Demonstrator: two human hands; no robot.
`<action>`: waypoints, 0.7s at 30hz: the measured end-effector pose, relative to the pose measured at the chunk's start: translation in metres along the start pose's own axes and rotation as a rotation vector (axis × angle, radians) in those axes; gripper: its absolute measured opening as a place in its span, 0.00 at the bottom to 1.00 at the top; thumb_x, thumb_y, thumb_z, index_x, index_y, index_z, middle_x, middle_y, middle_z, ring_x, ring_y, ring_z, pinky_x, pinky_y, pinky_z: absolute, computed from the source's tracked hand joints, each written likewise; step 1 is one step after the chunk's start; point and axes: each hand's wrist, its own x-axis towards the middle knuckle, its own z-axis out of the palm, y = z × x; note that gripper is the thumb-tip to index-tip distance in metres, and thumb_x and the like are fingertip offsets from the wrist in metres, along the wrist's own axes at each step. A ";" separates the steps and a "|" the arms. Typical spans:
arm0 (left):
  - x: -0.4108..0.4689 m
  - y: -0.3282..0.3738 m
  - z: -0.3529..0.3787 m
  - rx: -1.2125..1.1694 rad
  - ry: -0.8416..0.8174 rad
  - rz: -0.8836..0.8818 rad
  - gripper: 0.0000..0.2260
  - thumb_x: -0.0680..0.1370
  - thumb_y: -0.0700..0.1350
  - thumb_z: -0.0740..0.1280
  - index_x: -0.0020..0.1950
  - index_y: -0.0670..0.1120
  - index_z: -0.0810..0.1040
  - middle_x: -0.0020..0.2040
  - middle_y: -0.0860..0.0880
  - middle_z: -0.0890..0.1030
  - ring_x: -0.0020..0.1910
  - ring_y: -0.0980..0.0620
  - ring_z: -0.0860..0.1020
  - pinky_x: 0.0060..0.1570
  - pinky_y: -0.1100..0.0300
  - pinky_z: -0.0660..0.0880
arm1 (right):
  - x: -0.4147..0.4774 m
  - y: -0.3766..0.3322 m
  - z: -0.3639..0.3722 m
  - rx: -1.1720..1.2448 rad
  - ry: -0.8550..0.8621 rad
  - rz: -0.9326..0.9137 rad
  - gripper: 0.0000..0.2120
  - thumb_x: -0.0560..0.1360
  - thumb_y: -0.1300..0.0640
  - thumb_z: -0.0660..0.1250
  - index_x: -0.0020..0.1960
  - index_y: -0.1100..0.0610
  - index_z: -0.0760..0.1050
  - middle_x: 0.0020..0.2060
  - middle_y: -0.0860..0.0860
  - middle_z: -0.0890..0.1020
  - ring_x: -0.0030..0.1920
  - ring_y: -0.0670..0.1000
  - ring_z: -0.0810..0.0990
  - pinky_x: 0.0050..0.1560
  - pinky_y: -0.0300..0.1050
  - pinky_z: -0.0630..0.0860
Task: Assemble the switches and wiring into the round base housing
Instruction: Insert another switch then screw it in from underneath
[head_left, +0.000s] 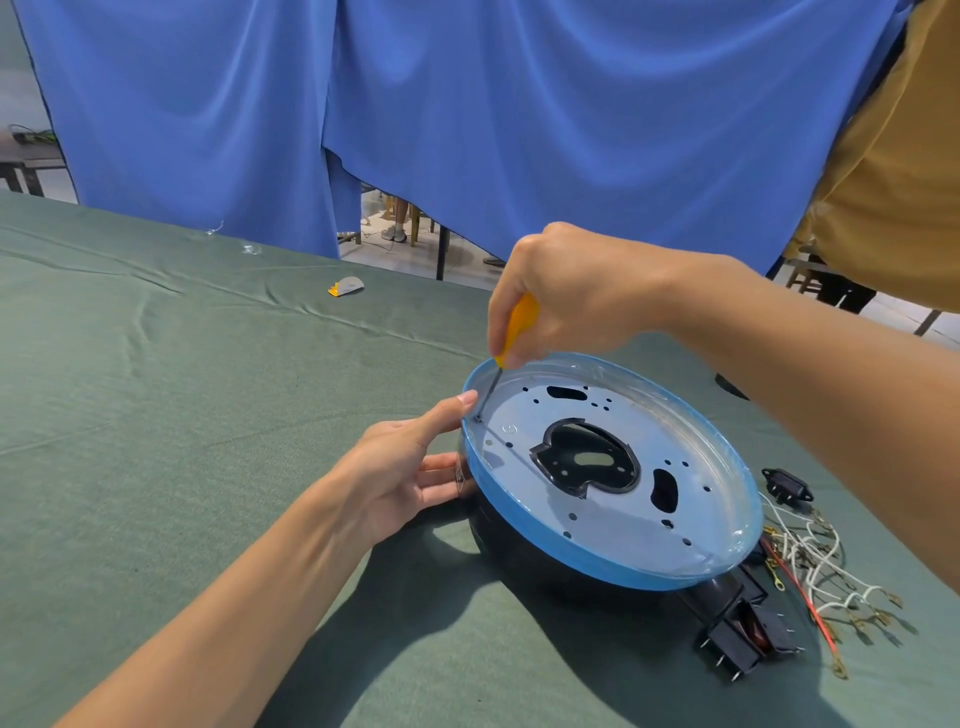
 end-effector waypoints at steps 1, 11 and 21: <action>0.000 0.000 0.000 -0.003 -0.004 0.002 0.28 0.61 0.53 0.79 0.57 0.42 0.81 0.50 0.41 0.85 0.50 0.41 0.84 0.41 0.52 0.83 | 0.000 -0.002 0.001 0.021 -0.003 0.019 0.07 0.73 0.51 0.71 0.37 0.49 0.82 0.28 0.46 0.83 0.32 0.35 0.78 0.38 0.43 0.80; 0.001 -0.001 0.000 -0.029 0.016 0.002 0.23 0.61 0.51 0.80 0.52 0.42 0.84 0.48 0.43 0.86 0.48 0.40 0.85 0.38 0.52 0.82 | 0.006 -0.007 0.000 -0.046 -0.061 0.227 0.18 0.74 0.39 0.65 0.47 0.55 0.78 0.34 0.50 0.84 0.31 0.47 0.82 0.28 0.37 0.69; -0.001 -0.002 0.000 -0.015 0.012 0.011 0.22 0.66 0.49 0.78 0.55 0.40 0.83 0.51 0.44 0.86 0.50 0.39 0.84 0.38 0.52 0.82 | 0.012 0.000 0.017 0.033 0.050 0.306 0.19 0.79 0.54 0.59 0.32 0.60 0.73 0.16 0.47 0.75 0.27 0.50 0.74 0.28 0.40 0.67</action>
